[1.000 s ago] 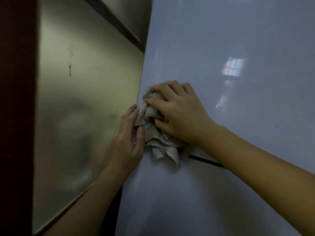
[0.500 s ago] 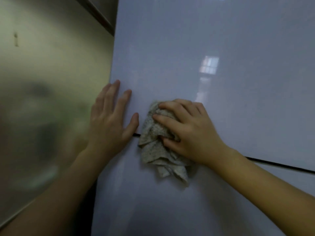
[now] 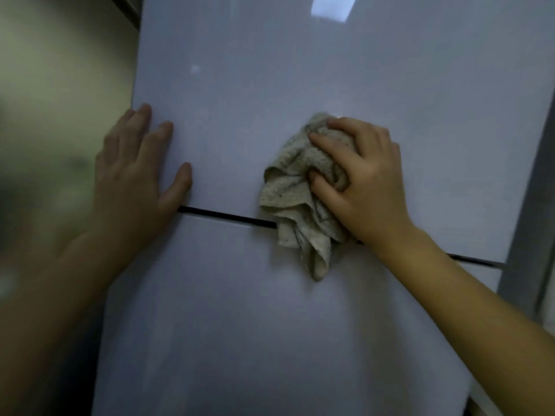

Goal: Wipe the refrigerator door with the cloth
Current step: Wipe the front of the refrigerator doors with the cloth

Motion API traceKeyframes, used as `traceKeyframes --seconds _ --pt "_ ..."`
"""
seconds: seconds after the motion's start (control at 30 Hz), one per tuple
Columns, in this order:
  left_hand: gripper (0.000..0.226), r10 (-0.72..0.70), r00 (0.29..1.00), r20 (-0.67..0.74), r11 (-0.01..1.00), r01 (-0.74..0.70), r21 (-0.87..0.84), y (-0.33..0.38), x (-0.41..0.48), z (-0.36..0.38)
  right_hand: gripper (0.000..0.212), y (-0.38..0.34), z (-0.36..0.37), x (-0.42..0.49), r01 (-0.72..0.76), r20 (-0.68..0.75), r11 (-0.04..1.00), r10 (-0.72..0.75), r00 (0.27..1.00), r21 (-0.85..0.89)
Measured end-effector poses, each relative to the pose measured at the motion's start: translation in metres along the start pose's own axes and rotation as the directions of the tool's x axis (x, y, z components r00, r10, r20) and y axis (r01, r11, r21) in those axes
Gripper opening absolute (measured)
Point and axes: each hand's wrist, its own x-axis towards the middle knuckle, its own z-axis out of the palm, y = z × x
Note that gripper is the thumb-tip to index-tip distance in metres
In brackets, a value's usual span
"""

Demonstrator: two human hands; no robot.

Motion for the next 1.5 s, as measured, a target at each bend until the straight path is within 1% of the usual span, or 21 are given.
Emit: traceKeyframes --seconds 0.03,0.1,0.17,0.2,0.23,0.3,0.37,0.43,0.53,0.63,0.77,0.87,0.97,1.0,1.07,1.13,1.17,1.23,1.37,1.5 --pt "0.057 -0.01 1.0 -0.004 0.999 0.01 0.041 0.004 0.001 0.0 0.046 0.002 -0.002 -0.007 0.007 0.002 1.0 -0.007 1.0 -0.004" --pt "0.056 0.005 1.0 -0.011 0.994 -0.004 0.113 0.016 0.004 0.0 0.047 0.001 -0.004 -0.026 0.081 0.037 0.997 -0.08 0.996 -0.02" --pt "0.055 0.079 0.997 0.002 0.988 -0.078 0.132 0.032 0.004 0.002 0.048 0.005 -0.007 -0.043 0.155 0.07 0.987 -0.152 0.986 -0.046" --pt "0.054 0.116 0.993 0.015 0.986 -0.117 0.12 0.04 0.002 0.004 0.048 0.011 -0.011 -0.047 0.151 0.068 0.987 -0.147 0.987 -0.056" --pt "0.055 0.138 0.99 0.028 0.986 -0.14 0.095 0.047 0.0 0.007 0.048 0.018 -0.015 -0.049 0.114 0.05 0.992 -0.111 0.993 -0.058" --pt "0.056 0.156 0.987 0.04 0.986 -0.158 0.044 0.06 -0.004 0.012 0.048 0.032 -0.024 -0.052 -0.018 -0.014 0.999 0.017 1.0 -0.044" --pt "0.057 0.174 0.984 0.034 0.984 -0.175 0.021 0.07 -0.009 0.016 0.046 0.045 -0.034 -0.061 -0.149 -0.077 0.988 0.145 0.986 -0.038" --pt "0.057 0.184 0.982 0.029 0.983 -0.185 0.011 0.078 -0.015 0.019 0.046 0.054 -0.042 -0.076 -0.247 -0.109 0.969 0.242 0.964 -0.028" --pt "0.059 0.197 0.98 0.041 0.98 -0.197 -0.005 0.087 -0.025 0.021 0.047 0.061 -0.047 -0.105 -0.302 -0.124 0.952 0.295 0.948 -0.047" --pt "0.06 0.211 0.976 0.062 0.977 -0.209 -0.028 0.093 -0.034 0.022 0.046 0.061 -0.048 -0.126 -0.335 -0.143 0.942 0.328 0.934 -0.03" --pt "0.06 0.231 0.97 0.08 0.973 -0.231 -0.019 0.091 -0.038 0.022 0.044 0.053 -0.043 -0.117 -0.379 -0.174 0.925 0.373 0.911 0.001" --pt "0.058 0.231 0.971 0.059 0.973 -0.23 -0.021 0.085 -0.036 0.019 0.043 0.043 -0.035 -0.086 -0.351 -0.164 0.936 0.347 0.923 0.004" --pt "0.055 0.181 0.983 0.041 0.983 -0.18 -0.023 0.076 -0.032 0.014 0.044 0.028 -0.023 -0.044 -0.281 -0.136 0.96 0.279 0.951 0.007" --pt "0.054 0.172 0.985 0.032 0.985 -0.171 -0.01 0.072 -0.031 0.013 0.046 0.02 -0.017 -0.031 -0.233 -0.113 0.972 0.232 0.966 0.004" --pt "0.053 0.173 0.985 0.019 0.984 -0.174 0.029 0.064 -0.032 0.011 0.049 0.002 -0.004 -0.013 -0.078 -0.04 0.997 0.078 0.996 -0.011" --pt "0.054 0.188 0.982 0.025 0.981 -0.189 0.045 0.057 -0.033 0.012 0.052 -0.01 0.005 -0.008 0.071 0.021 0.996 -0.07 0.997 -0.045" --pt "0.055 0.192 0.981 0.029 0.98 -0.193 0.05 0.056 -0.033 0.012 0.052 -0.01 0.006 -0.009 0.109 0.033 0.992 -0.107 0.994 -0.06" --pt "0.055 0.186 0.982 0.025 0.981 -0.187 0.055 0.056 -0.033 0.013 0.051 0.0 0.002 -0.016 0.098 0.021 0.993 -0.097 0.995 -0.066" --pt "0.057 0.148 0.989 0.012 0.989 -0.148 0.026 0.063 -0.033 0.016 0.047 0.038 -0.025 -0.042 -0.024 -0.034 0.997 0.021 0.999 -0.072" --pt "0.057 0.133 0.991 -0.001 0.991 -0.133 0.015 0.069 -0.033 0.018 0.047 0.079 -0.057 -0.081 -0.15 -0.064 0.986 0.145 0.987 -0.073"
